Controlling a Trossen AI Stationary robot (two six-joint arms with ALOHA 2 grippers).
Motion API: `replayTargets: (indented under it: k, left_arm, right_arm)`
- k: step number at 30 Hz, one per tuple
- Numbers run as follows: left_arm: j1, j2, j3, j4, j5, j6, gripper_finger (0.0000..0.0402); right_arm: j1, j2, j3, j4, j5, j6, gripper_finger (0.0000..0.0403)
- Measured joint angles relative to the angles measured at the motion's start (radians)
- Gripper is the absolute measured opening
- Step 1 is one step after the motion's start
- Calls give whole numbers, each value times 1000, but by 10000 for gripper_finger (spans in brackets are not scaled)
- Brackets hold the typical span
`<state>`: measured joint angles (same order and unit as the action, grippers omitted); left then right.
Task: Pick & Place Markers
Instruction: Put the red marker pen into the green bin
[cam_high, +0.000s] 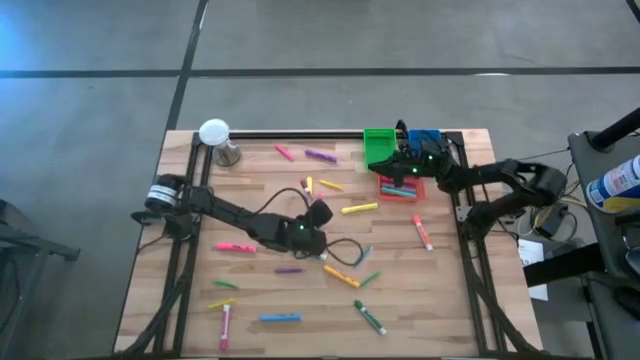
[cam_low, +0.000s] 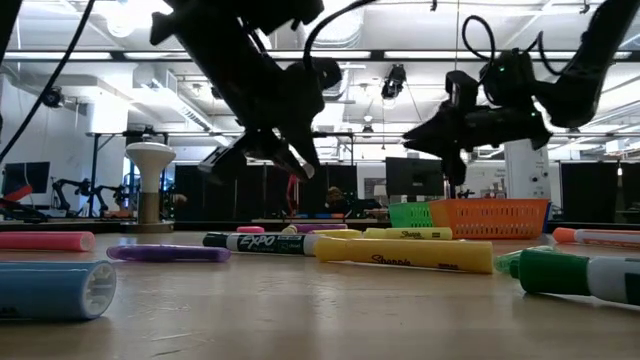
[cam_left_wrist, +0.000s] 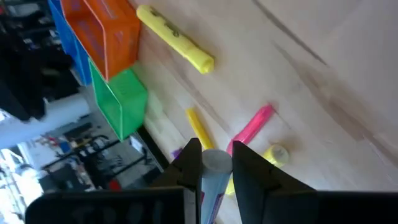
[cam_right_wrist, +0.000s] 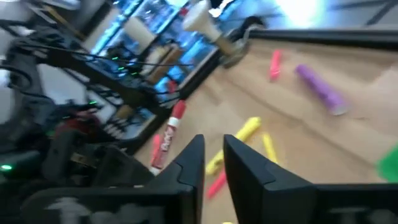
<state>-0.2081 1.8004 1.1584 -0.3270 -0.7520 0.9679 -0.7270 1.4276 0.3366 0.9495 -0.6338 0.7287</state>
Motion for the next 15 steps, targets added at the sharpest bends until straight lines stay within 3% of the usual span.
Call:
replayTargets:
  k: [8,15]
  left_arm:
    - [-43,0,0,5,-61,23,54]
    - [-61,0,0,5,-77,25,59]
  right_arm:
    - [115,140,147,1,-48,24,144]
    - [198,308,303,-2,-48,24,172]
